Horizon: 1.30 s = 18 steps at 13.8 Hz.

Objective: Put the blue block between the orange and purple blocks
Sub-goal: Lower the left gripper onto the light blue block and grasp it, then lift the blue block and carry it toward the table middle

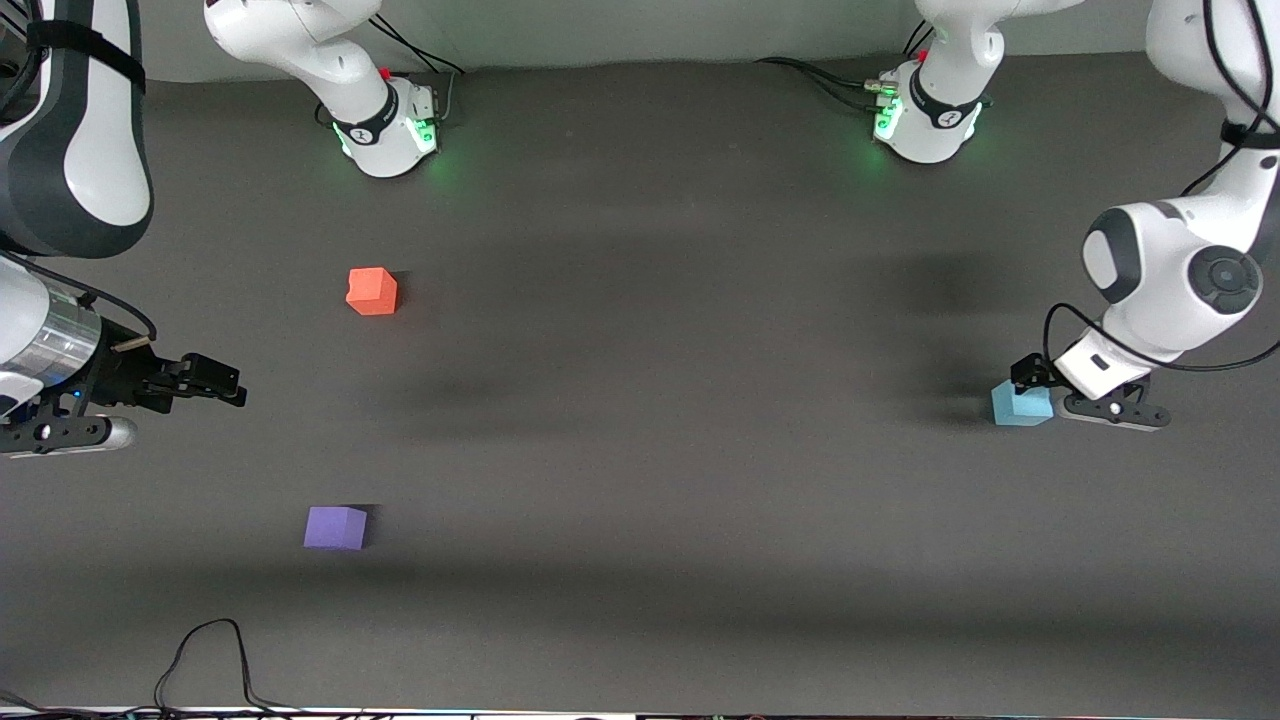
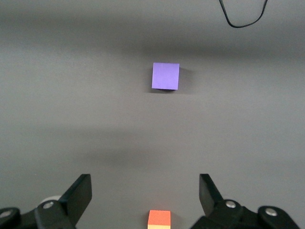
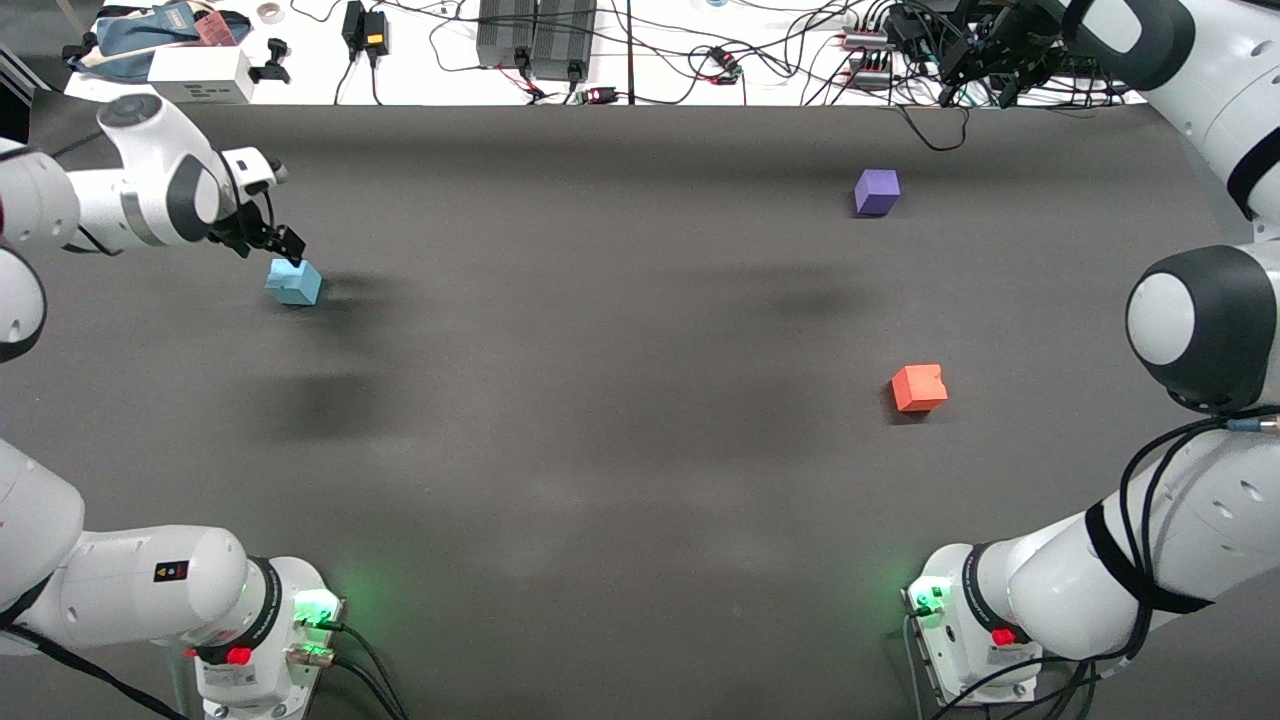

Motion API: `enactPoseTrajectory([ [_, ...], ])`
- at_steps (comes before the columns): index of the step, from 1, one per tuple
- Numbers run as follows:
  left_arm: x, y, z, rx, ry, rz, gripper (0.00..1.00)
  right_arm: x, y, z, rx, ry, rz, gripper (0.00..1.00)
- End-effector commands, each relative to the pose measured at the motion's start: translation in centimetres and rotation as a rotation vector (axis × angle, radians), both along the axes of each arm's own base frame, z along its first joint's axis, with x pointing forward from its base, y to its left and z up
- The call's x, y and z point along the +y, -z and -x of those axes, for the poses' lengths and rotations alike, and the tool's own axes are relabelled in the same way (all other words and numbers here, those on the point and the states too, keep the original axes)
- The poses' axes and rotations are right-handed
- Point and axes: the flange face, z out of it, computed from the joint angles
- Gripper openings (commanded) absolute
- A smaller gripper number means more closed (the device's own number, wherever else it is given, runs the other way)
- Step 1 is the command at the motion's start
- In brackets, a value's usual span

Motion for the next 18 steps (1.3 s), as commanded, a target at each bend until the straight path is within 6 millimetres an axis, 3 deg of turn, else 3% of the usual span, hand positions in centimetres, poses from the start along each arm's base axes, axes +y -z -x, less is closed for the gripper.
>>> enactPoseTrajectory([
  [1,-0.4,2.5,0.2,-0.024,0.043,-0.012,1.00,0.1,-0.4,0.6,-0.014,-0.021,-0.023,1.00],
  [6,-0.4,4.6,0.5,-0.027,0.060,-0.013,1.00,0.1,-0.5,0.5,-0.015,-0.023,-0.021,1.00],
  [7,-0.4,4.5,0.5,-0.027,0.051,-0.012,0.89,-0.1,-0.6,0.6,-0.017,-0.020,-0.020,1.00],
  [9,-0.4,4.7,0.6,-0.016,0.029,-0.008,0.52,0.0,-0.4,0.5,-0.015,-0.022,-0.018,1.00],
  [11,-0.5,4.7,0.6,-0.015,-0.007,-0.004,0.38,0.1,-0.4,0.5,-0.014,-0.023,-0.019,1.00],
  [12,-0.5,4.3,0.2,-0.020,-0.009,-0.004,0.38,0.1,-0.4,0.5,-0.015,-0.023,-0.019,1.00],
  [13,-0.4,3.6,-0.2,0.000,-0.011,-0.003,0.38,0.0,-0.5,0.5,-0.017,-0.022,-0.018,1.00],
  [15,-0.3,-0.6,-2.6,0.057,-0.017,0.000,0.38,0.3,-0.6,0.4,-0.020,-0.024,-0.019,1.00],
  [17,-2.1,-5.6,-4.5,0.138,-0.048,0.009,0.38,0.9,-0.7,0.4,-0.020,-0.024,-0.020,1.00],
  [18,-4.2,-7.6,-5.3,0.164,-0.077,0.005,0.39,0.9,-0.7,0.4,-0.020,-0.024,-0.020,1.00],
])
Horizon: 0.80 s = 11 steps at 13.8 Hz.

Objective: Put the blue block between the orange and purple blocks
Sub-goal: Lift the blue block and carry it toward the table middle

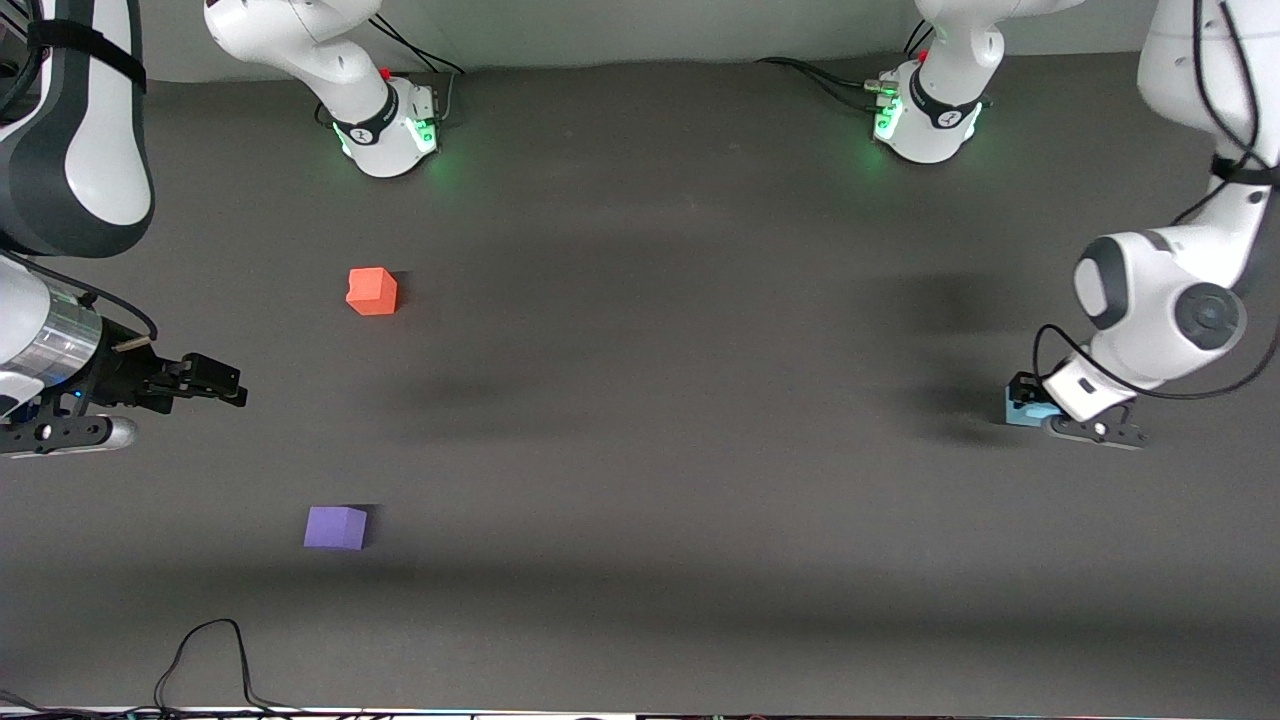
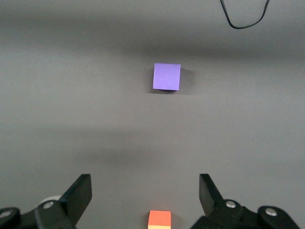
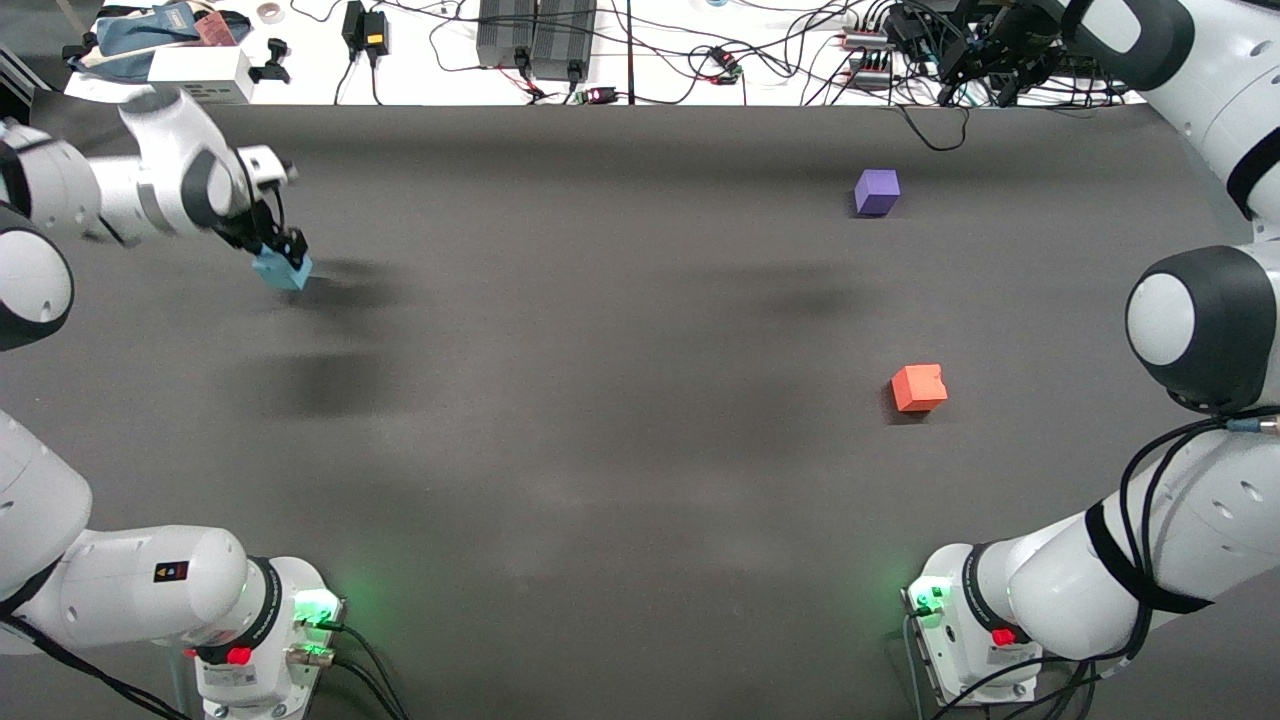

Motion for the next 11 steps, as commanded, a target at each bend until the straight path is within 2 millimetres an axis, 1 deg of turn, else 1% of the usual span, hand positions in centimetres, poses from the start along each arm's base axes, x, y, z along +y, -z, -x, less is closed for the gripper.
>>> enactPoseTrajectory([
  [1,-6.7,-6.9,-2.2,0.050,-0.071,-0.017,0.39,0.4,-0.6,0.5,-0.016,-0.014,-0.019,1.00],
  [2,-10.5,-8.0,-2.4,0.064,-0.099,-0.028,0.40,0.4,-0.6,0.5,-0.017,-0.014,-0.019,1.00],
  [3,-14.8,-8.8,-2.1,0.072,-0.112,-0.041,0.40,0.4,-0.6,0.5,-0.017,-0.014,-0.019,1.00],
  [4,-19.5,-9.1,-1.4,0.072,-0.138,-0.054,0.40,0.5,-0.6,0.5,-0.016,-0.016,-0.019,1.00],
  [7,-31.1,-11.2,0.1,0.011,-0.199,-0.049,0.39,0.4,-0.6,0.5,-0.017,-0.014,-0.019,1.00],
  [9,-38.7,-11.0,1.4,-0.018,-0.242,-0.045,0.39,0.5,-0.6,0.5,-0.017,-0.016,-0.019,1.00],
  [11,-47.4,-9.2,3.7,-0.039,-0.257,-0.037,0.39,0.4,-0.6,0.5,-0.017,-0.016,-0.018,1.00],
])
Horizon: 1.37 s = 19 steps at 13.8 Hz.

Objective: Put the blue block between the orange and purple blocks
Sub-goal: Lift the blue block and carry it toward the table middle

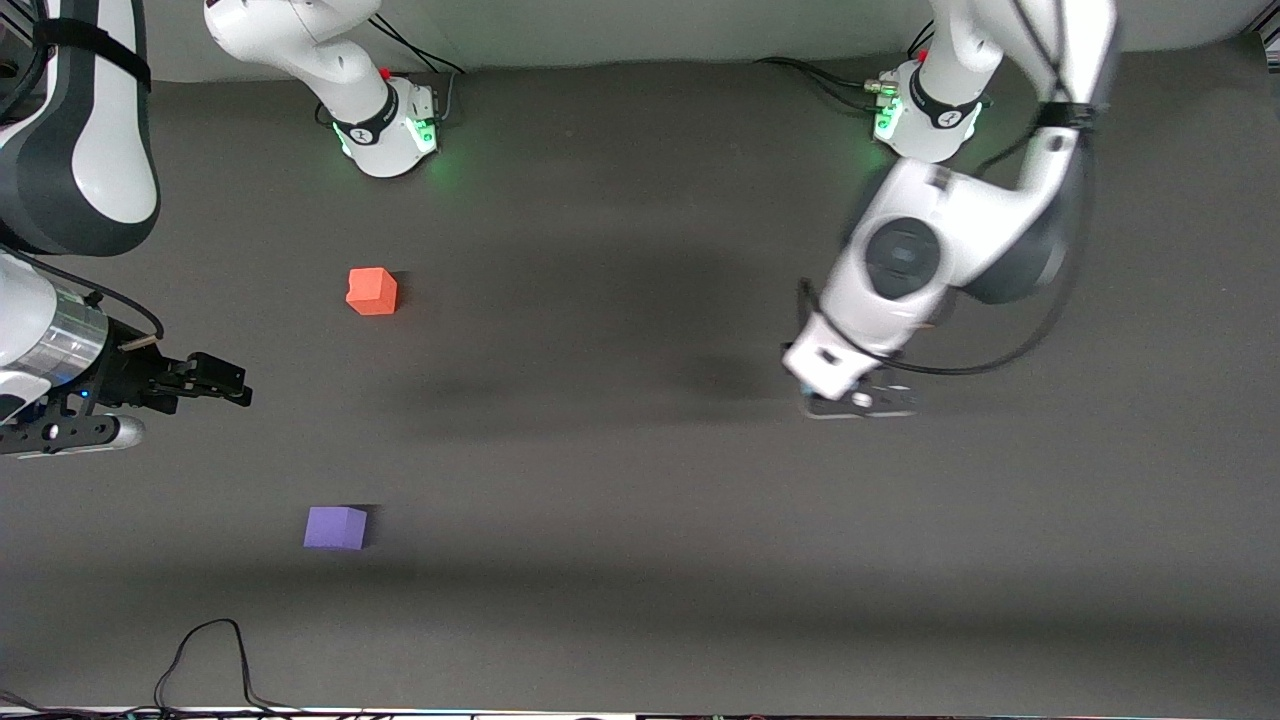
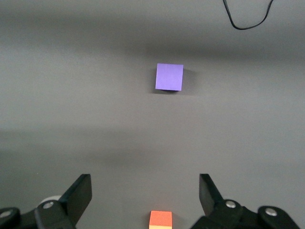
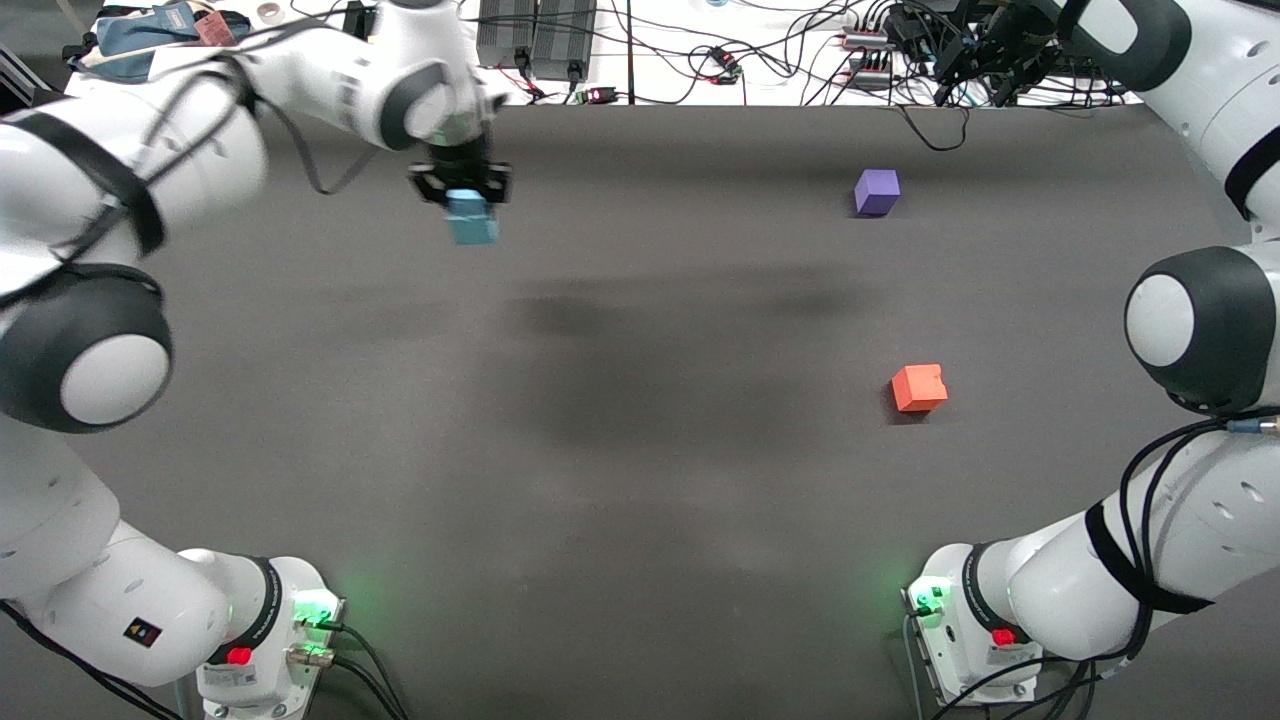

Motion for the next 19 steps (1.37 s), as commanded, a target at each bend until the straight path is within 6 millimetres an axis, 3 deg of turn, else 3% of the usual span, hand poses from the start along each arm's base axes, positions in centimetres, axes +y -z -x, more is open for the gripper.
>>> enactPoseTrajectory([
  [1,-10.4,3.0,1.2,-0.024,-0.053,-0.006,0.39,0.1,-0.6,0.5,-0.016,-0.011,-0.018,1.00],
  [3,-17.9,6.1,4.1,-0.037,-0.045,0.002,0.39,0.1,-0.6,0.5,-0.016,-0.011,-0.018,1.00],
  [4,-20.4,7.5,5.3,-0.038,-0.039,0.002,0.39,0.1,-0.6,0.5,-0.016,-0.013,-0.018,1.00],
  [6,-23.7,10.3,8.1,-0.050,0.005,0.017,0.39,0.1,-0.5,0.5,-0.015,-0.014,-0.018,1.00],
  [9,-26.7,15.2,10.5,-0.089,0.050,0.073,0.41,0.1,-0.6,0.5,-0.017,-0.017,-0.020,1.00],
  [11,-27.0,16.4,11.0,-0.088,0.063,0.071,0.52,0.0,-0.5,0.5,-0.015,-0.015,-0.019,1.00],
  [13,-26.9,17.1,11.1,-0.085,0.078,0.060,0.80,0.0,-0.5,0.5,-0.015,-0.012,-0.019,1.00],
  [14,-26.9,17.5,11.2,-0.083,0.077,0.056,0.84,0.0,-0.5,0.5,-0.015,-0.014,-0.019,1.00],
  [15,-26.8,17.2,11.1,-0.085,0.081,0.054,1.00,0.1,-0.6,0.5,-0.017,-0.015,-0.020,1.00],
  [17,-26.3,14.1,10.2,-0.090,0.069,0.059,1.00,0.1,-0.6,0.5,-0.015,-0.014,-0.022,1.00],
  [19,-23.4,9.8,7.8,-0.045,0.044,0.028,1.00,0.1,-0.6,0.5,-0.015,-0.009,-0.022,1.00],
])
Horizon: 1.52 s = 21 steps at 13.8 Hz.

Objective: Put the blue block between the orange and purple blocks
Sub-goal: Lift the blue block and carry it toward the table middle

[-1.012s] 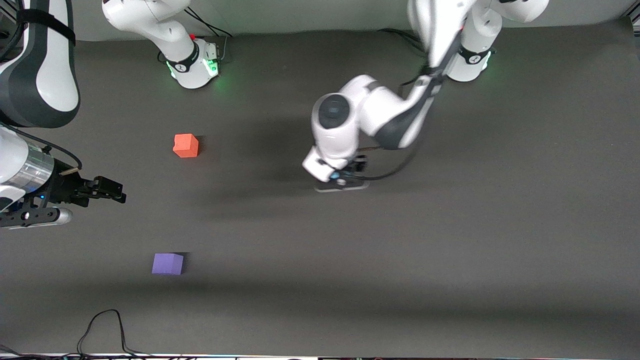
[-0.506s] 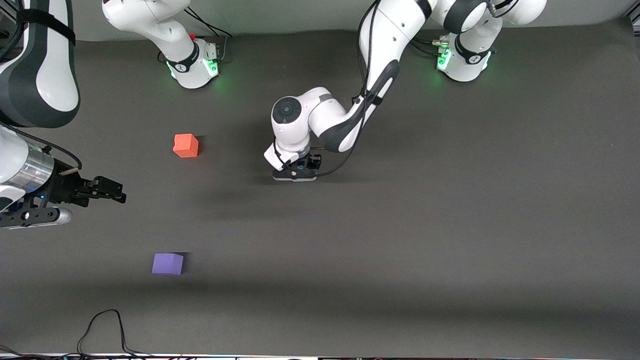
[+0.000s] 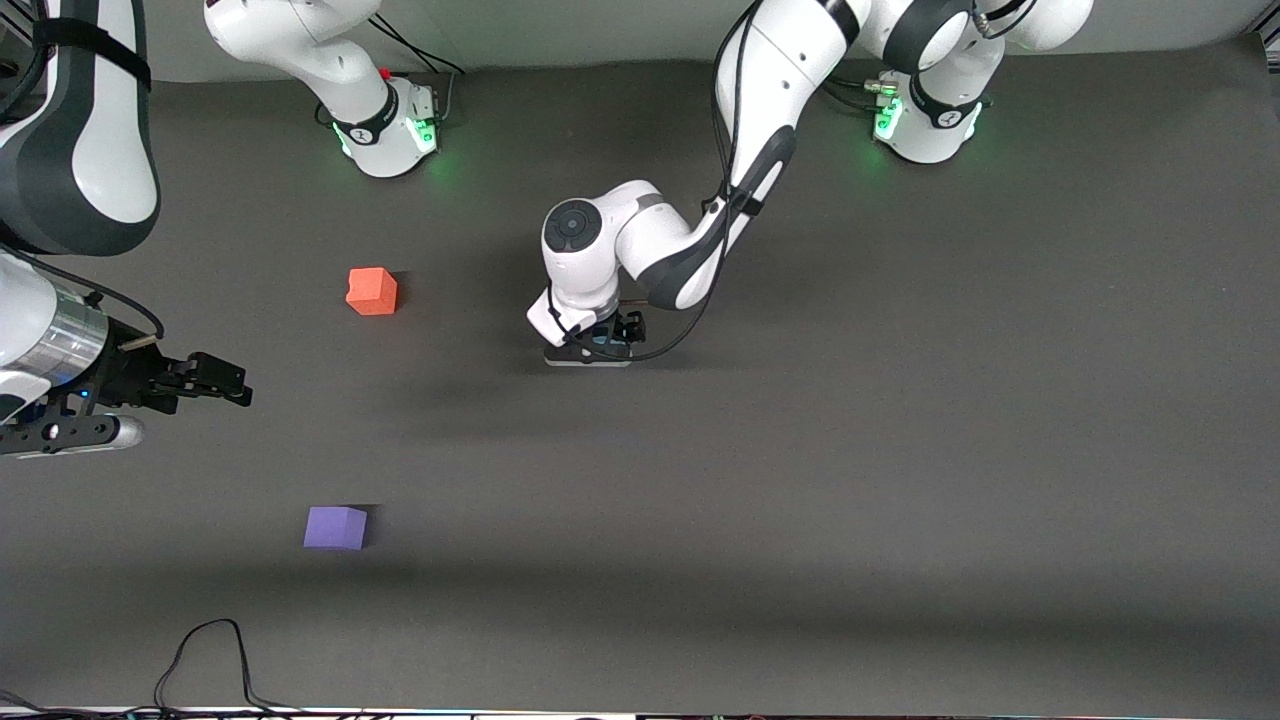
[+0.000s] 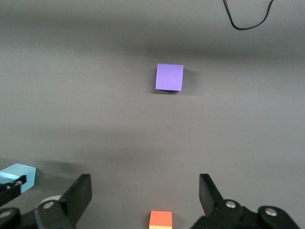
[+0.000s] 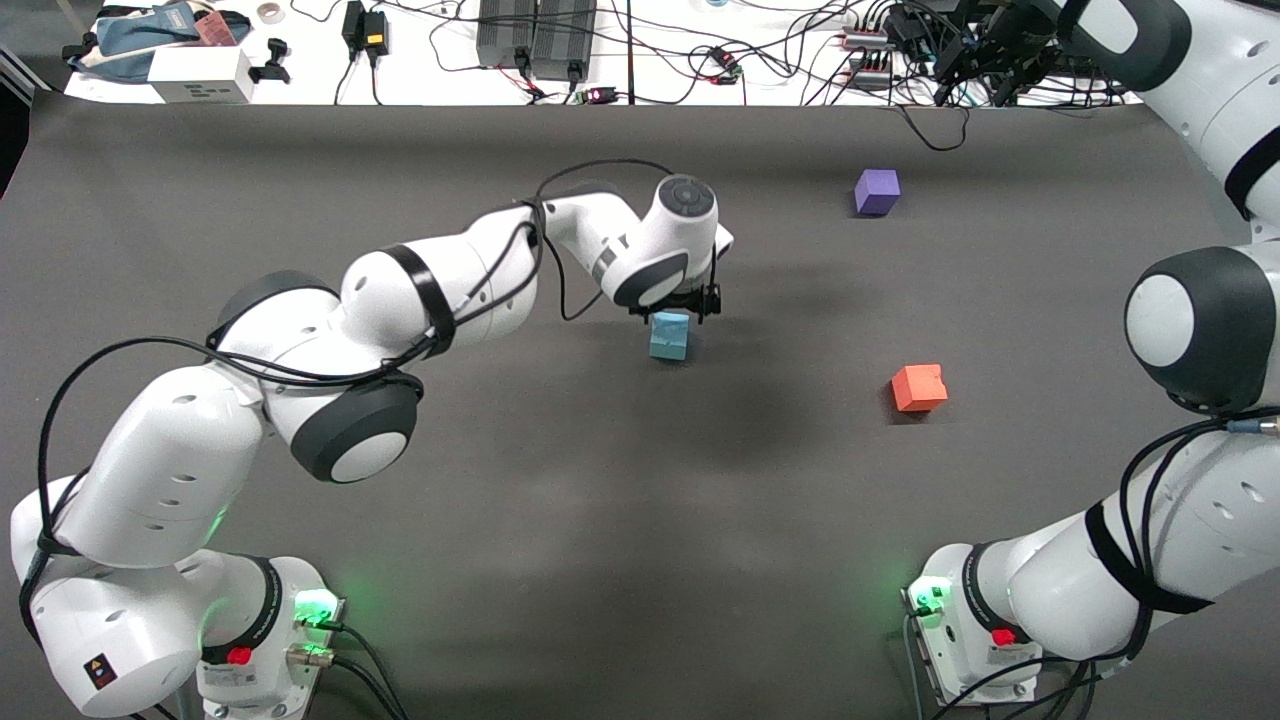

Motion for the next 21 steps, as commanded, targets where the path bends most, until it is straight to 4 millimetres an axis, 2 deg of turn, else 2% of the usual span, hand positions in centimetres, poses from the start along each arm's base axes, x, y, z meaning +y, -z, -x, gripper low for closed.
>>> enactPoseTrajectory([
  [1,3.5,-7.6,-2.8,0.046,-0.027,-0.011,1.00,0.1,-0.6,0.5,-0.014,-0.010,-0.021,1.00],
  [3,8.1,-14.5,-6.3,0.085,-0.045,0.067,1.00,1.0,-0.7,0.5,-0.017,-0.023,-0.022,1.00],
  [4,11.3,-16.8,-7.8,0.137,-0.028,0.066,1.00,2.8,-0.6,0.6,-0.015,-0.050,-0.021,1.00],
  [6,19.5,-21.7,-11.5,0.199,-0.023,0.087,1.00,4.8,-0.4,0.4,-0.017,-0.066,-0.018,1.00],
  [8,27.6,-26.5,-13.2,0.217,-0.069,0.095,1.00,10.6,1.7,0.4,0.011,-0.149,0.004,1.00],
  [11,40.0,-32.2,-13.4,0.245,-0.045,0.098,1.00,18.4,4.7,0.8,0.019,-0.165,-0.021,1.00],
  [13,46.0,-34.5,-13.6,0.228,-0.077,0.101,1.00,23.7,7.5,1.2,0.008,-0.158,-0.047,1.00],
  [15,50.2,-35.9,-13.0,0.215,-0.077,0.094,1.00,29.4,10.9,2.1,-0.026,-0.141,-0.021,1.00],
  [17,55.1,-36.0,-12.3,0.219,-0.045,0.106,1.00,36.3,15.5,4.7,-0.034,-0.121,0.016,1.00],
  [18,57.3,-36.1,-12.0,0.211,-0.037,0.107,1.00,38.8,17.4,6.1,-0.027,-0.016,0.029,1.00],
  [19,58.5,-36.2,-11.7,0.205,-0.027,0.077,1.00,40.0,19.3,7.1,-0.011,0.072,0.058,1.00],
  [21,59.4,-35.6,-11.7,0.198,-0.024,0.039,1.00,39.5,20.8,7.5,0.011,0.114,0.078,1.00],
])
